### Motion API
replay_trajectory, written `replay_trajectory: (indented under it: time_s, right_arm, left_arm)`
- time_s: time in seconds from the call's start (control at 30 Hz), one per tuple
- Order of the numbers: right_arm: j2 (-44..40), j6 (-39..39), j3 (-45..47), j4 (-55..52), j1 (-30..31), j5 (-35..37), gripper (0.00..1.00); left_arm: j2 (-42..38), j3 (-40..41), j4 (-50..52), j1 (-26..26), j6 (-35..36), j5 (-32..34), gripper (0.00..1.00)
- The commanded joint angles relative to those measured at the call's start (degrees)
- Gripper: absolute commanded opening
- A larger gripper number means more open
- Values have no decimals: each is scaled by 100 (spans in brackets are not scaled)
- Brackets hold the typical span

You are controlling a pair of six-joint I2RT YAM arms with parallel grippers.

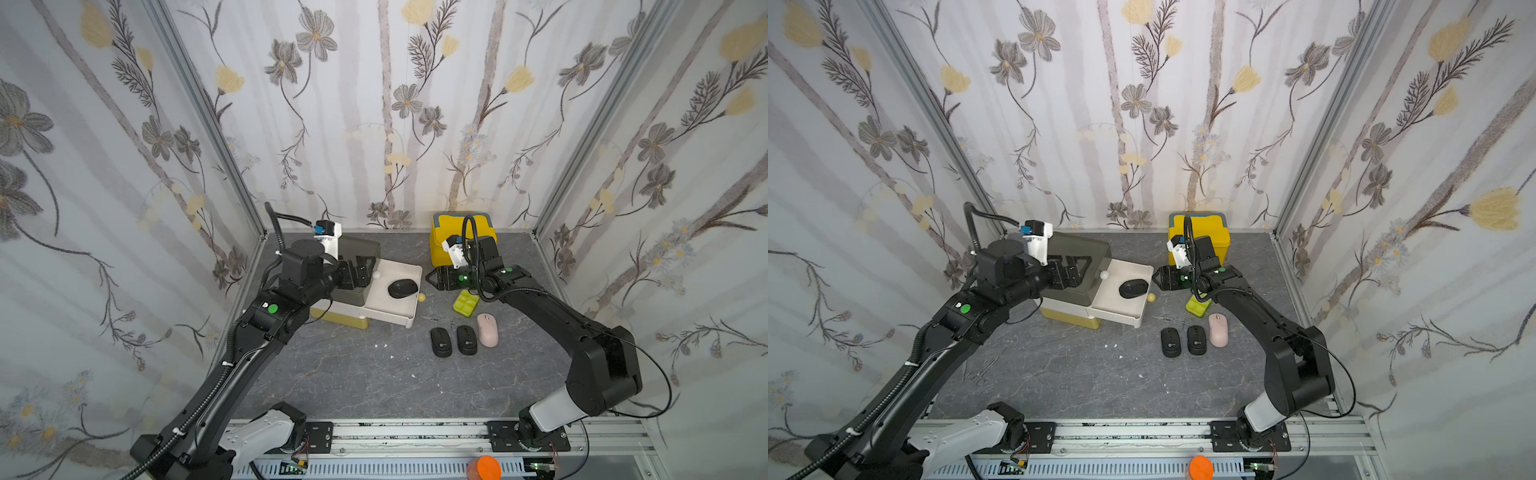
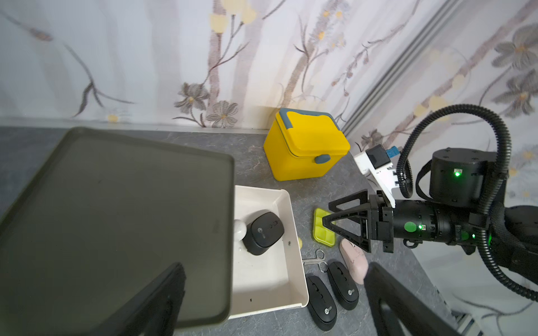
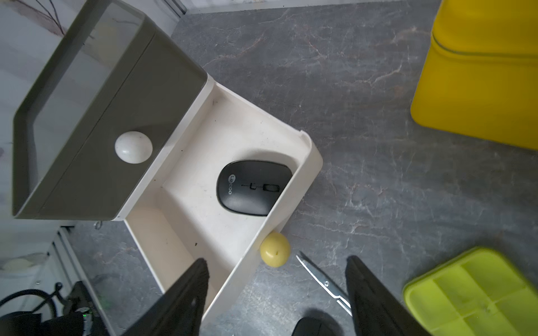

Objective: Take the mice out of the drawer
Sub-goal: Pick up the mouse from the drawer.

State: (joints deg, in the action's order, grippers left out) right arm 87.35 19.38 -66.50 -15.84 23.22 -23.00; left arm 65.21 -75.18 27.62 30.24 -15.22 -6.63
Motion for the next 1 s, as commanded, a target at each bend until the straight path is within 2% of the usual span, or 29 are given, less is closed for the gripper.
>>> replay_trajectory:
  time_s: [0.0, 0.07, 0.17, 0.37, 0.47, 0.7, 0.87, 0.97]
  right_arm:
    - [-198, 1892, 655, 1343, -95, -643, 75]
    - [-236, 2433, 954, 1769, -101, -888, 76]
    - [-289, 2869, 1132, 1969, -26, -632, 79]
    - [-137, 3123, 1151, 2247, -15, -579, 80]
    - [-30, 3119, 1162, 2186, -45, -453, 80]
    - [150, 3301, 1289, 2414, -84, -529, 79]
    - [205, 3292, 1262, 2365, -103, -407, 74]
    - [332, 3325, 1220, 2477, -95, -576, 69]
  left_arm:
    - [601, -572, 560, 310, 1323, 150, 95]
    - [1177, -1114, 944, 556, 1841, 303, 94]
    - [1890, -1720, 1430, 814, 2543, 415, 94]
    - [3568, -3069, 2697, 1061, 3274, 846, 88]
    - [4260, -3672, 3262, 1055, 3517, 902, 84]
    - [5288, -4548, 3691, 1037, 3715, 693, 82]
    - [5675, -4601, 3690, 1019, 3720, 535, 75]
    - [5835, -4620, 3725, 993, 3695, 532, 75]
